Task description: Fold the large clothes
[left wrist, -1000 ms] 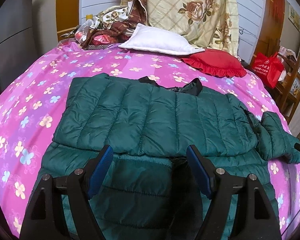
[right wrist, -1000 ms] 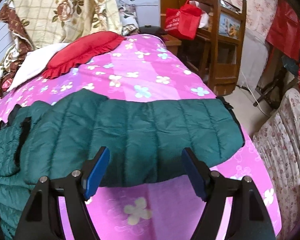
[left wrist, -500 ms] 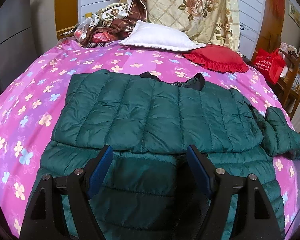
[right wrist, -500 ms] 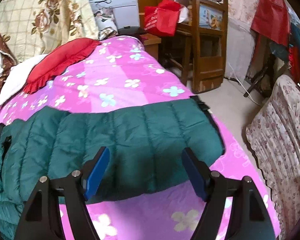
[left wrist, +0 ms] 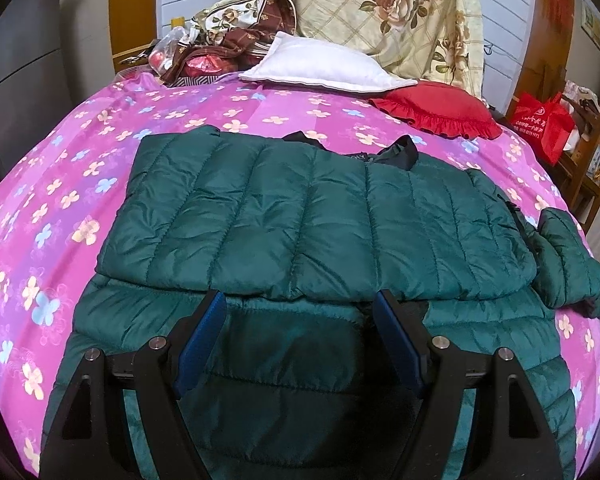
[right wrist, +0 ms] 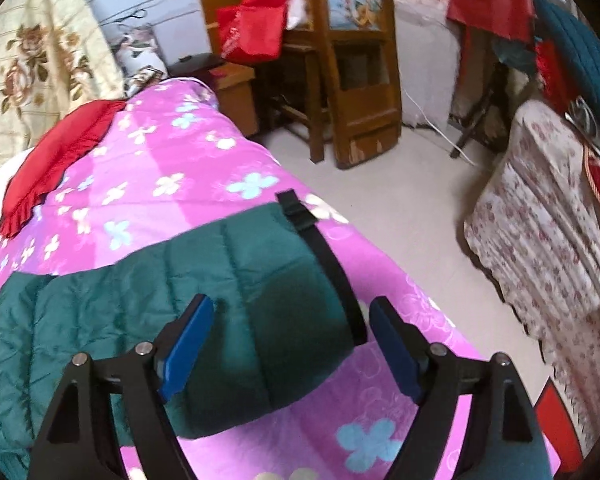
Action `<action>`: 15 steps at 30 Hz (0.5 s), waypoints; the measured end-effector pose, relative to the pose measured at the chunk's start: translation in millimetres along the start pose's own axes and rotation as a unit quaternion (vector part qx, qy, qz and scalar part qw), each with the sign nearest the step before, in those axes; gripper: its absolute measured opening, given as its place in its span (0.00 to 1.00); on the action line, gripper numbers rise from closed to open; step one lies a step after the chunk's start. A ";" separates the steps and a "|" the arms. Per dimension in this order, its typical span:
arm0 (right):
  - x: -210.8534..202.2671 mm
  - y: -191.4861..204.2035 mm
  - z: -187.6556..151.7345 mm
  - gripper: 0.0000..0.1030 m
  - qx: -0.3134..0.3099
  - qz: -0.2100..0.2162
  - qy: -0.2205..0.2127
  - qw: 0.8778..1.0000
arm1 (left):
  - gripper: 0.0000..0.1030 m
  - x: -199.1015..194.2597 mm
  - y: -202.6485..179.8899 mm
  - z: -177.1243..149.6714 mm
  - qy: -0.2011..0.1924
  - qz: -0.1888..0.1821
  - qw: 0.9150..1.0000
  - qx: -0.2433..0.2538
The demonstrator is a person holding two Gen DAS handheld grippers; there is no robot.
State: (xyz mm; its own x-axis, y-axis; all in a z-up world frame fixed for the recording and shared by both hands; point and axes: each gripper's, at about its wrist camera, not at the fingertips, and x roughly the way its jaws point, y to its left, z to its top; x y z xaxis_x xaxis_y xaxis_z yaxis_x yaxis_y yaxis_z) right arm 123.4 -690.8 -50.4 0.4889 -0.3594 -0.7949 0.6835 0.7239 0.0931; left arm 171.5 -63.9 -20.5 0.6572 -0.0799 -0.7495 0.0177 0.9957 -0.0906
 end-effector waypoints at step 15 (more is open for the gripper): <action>26.9 -0.6 -1.3 0.82 0.008 0.013 0.026 1.000 | 0.58 3.0 1.0 -4.9 0.007 0.001 1.000 0.000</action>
State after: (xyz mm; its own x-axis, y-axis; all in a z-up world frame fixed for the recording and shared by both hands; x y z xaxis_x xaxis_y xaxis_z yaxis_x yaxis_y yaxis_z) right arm 135.5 -700.2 -72.6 0.4780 -0.3101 -0.8218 0.6800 0.7229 0.1227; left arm 169.8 -63.3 -26.0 0.6459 -0.0795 -0.7593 0.0170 0.9958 -0.0898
